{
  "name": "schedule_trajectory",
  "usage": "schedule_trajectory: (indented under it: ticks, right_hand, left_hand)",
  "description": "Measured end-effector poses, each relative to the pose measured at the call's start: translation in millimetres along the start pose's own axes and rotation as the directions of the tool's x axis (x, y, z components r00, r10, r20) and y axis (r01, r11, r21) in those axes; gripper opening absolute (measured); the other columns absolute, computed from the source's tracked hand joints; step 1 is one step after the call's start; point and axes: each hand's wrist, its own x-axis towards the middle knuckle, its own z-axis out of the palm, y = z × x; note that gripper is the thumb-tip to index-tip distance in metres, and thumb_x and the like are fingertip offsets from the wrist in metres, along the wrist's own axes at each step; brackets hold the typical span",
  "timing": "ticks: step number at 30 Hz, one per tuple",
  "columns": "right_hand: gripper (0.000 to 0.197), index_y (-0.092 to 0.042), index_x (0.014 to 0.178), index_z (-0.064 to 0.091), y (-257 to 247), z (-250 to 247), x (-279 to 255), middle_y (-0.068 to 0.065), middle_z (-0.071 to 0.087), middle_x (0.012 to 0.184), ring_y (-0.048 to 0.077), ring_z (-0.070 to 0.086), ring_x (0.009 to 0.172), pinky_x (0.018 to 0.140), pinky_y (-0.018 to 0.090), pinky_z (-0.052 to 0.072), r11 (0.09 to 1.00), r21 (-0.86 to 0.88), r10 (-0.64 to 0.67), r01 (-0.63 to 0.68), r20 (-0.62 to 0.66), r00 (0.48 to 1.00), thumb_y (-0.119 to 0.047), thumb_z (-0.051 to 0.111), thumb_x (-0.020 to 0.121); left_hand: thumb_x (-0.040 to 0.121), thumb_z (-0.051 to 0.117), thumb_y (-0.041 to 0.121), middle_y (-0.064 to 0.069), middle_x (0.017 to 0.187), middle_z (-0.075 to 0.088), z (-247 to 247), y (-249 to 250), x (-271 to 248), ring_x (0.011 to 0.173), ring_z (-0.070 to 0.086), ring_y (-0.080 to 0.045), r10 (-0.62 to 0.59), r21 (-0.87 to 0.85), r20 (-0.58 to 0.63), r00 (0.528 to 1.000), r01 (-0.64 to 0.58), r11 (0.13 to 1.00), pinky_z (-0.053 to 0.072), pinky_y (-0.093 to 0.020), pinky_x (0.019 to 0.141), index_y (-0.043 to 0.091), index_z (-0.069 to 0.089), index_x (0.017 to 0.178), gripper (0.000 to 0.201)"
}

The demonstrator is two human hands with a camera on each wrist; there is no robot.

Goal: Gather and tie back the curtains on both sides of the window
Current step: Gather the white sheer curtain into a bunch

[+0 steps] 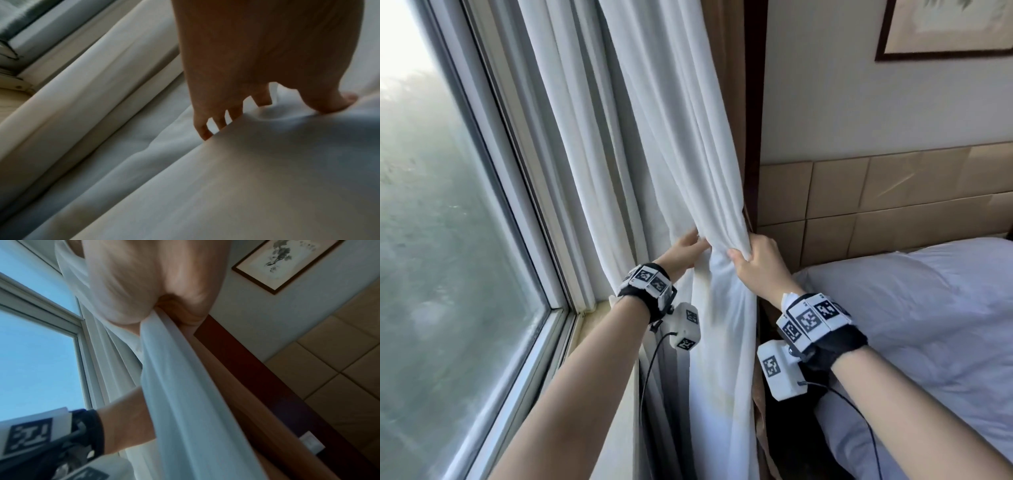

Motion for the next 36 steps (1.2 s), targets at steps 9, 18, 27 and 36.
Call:
schedule_trajectory:
  ticks: [9,18,27,36]
  right_hand:
    - [0.015,-0.016,0.081,0.064,15,-6,9,0.004,0.067,0.081,0.02,0.064,0.081,0.068,0.028,0.049,0.989,0.124,0.082,-0.083,0.014,0.997,-0.007,0.056,0.089]
    - [0.022,0.003,0.101,0.061,32,-24,12,0.027,0.066,0.087,0.045,0.061,0.085,0.071,0.039,0.052,0.96,-0.272,0.023,-0.067,-0.163,0.986,-0.005,0.049,0.084]
    - [0.037,0.0,0.123,0.053,18,-31,13,0.031,0.062,0.105,0.046,0.055,0.102,0.083,0.037,0.048,0.947,-0.292,0.109,-0.133,-0.096,0.989,-0.002,0.046,0.086]
    - [0.029,-0.003,0.115,0.058,18,-34,1,0.02,0.064,0.11,0.039,0.059,0.106,0.09,0.043,0.05,0.98,-0.092,0.18,-0.176,0.032,0.983,-0.012,0.044,0.091]
  left_hand:
    - [0.096,0.041,-0.007,-0.001,0.107,0.062,40,21,-1,0.094,0.064,-0.003,0.048,-0.056,-0.053,0.997,-0.051,0.997,0.05,-0.011,0.075,0.011,0.051,0.113,0.027]
    - [0.083,0.051,0.004,-0.002,0.066,0.048,29,2,2,0.062,0.043,-0.016,0.173,0.123,-0.565,0.806,-0.125,0.985,0.036,-0.031,0.057,0.007,0.052,0.073,0.011]
    - [0.083,0.068,0.018,-0.005,0.13,0.043,-11,-40,-8,0.117,0.047,-0.021,0.114,0.112,-0.603,0.79,-0.058,0.992,0.043,-0.035,0.099,0.016,0.039,0.132,0.057]
    - [0.089,0.062,0.044,-0.007,0.157,0.025,6,-14,29,0.142,0.029,-0.022,-0.015,-0.012,-0.331,0.943,0.012,1.0,0.028,-0.041,0.116,0.015,0.016,0.153,0.083]
